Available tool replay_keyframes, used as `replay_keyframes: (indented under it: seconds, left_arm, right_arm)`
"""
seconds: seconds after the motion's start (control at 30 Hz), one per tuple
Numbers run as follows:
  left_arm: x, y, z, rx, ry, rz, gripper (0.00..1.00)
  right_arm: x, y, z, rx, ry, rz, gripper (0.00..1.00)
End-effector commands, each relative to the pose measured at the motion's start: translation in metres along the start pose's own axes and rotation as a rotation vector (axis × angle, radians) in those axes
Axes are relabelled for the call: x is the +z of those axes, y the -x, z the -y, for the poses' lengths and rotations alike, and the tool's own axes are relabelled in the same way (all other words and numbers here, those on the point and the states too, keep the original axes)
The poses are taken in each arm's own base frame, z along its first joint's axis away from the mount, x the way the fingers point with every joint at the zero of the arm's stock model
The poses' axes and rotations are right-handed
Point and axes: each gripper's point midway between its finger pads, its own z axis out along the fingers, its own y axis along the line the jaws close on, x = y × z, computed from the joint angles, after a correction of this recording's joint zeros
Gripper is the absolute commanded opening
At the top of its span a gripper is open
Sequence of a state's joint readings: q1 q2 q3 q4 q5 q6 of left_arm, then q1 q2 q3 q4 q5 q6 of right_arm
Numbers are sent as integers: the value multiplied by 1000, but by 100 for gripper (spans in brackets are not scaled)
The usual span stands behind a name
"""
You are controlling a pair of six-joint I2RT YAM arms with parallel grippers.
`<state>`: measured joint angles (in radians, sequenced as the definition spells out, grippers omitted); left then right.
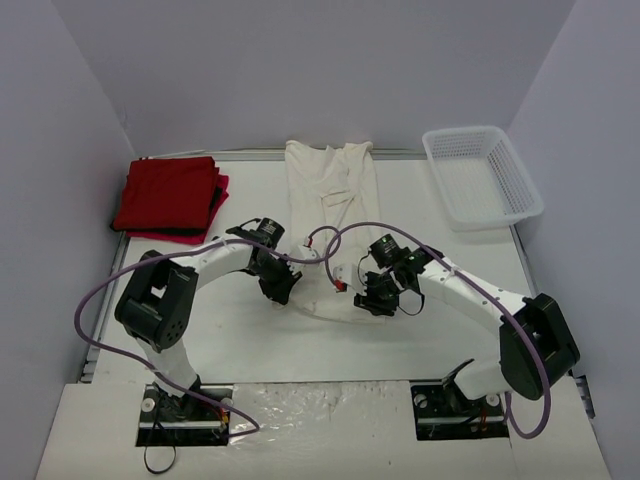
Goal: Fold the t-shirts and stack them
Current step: Grab the bottom of the folded rectangular tshirt with both arms
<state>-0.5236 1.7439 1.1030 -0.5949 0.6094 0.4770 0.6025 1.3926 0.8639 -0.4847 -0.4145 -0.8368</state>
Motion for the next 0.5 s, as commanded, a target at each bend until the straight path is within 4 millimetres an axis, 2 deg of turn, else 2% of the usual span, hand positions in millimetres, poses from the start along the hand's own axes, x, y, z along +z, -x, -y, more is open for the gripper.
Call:
replay_keyframes:
  seconds: [0.0, 0.2, 0.33, 0.47]
  left_arm:
    - [-7, 7, -1, -14, -19, 26, 2]
    - [-6, 6, -3, -31, -30, 27, 3]
    - [-4, 5, -3, -36, -39, 23, 2]
    - [-5, 3, -5, -40, -36, 21, 2]
  right_arm:
    - [3, -12, -8, 16, 7, -67, 31]
    - [16, -21, -17, 23, 48, -111, 31]
    - [28, -22, -31, -2, 85, -154, 31]
    - [37, -23, -32, -8, 92, -177, 31]
